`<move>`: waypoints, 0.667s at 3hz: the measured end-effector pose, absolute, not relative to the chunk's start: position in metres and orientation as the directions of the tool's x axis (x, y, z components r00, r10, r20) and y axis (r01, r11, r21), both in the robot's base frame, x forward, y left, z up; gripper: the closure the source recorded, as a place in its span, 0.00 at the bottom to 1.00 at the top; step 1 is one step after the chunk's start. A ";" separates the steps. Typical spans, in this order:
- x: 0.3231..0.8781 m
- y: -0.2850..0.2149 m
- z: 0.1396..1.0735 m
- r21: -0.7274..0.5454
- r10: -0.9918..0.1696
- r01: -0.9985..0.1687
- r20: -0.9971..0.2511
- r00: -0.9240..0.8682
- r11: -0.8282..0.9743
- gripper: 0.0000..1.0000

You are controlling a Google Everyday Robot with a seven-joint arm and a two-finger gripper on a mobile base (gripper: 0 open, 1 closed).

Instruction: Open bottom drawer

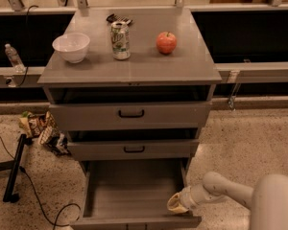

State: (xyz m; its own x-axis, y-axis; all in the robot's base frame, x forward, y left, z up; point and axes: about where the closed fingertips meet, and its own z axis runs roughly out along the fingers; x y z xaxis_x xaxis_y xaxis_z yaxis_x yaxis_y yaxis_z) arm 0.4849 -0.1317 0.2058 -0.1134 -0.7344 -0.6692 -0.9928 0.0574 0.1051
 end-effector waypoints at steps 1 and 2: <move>0.495 -0.158 0.252 -0.001 -0.687 -0.988 -0.718 -0.108 0.156 1.00; 0.509 -0.188 0.299 -0.107 -0.601 -0.946 -0.792 -0.105 0.307 1.00</move>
Offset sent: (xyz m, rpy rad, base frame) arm 0.0392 -0.1103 0.1610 0.2605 -0.4139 -0.4664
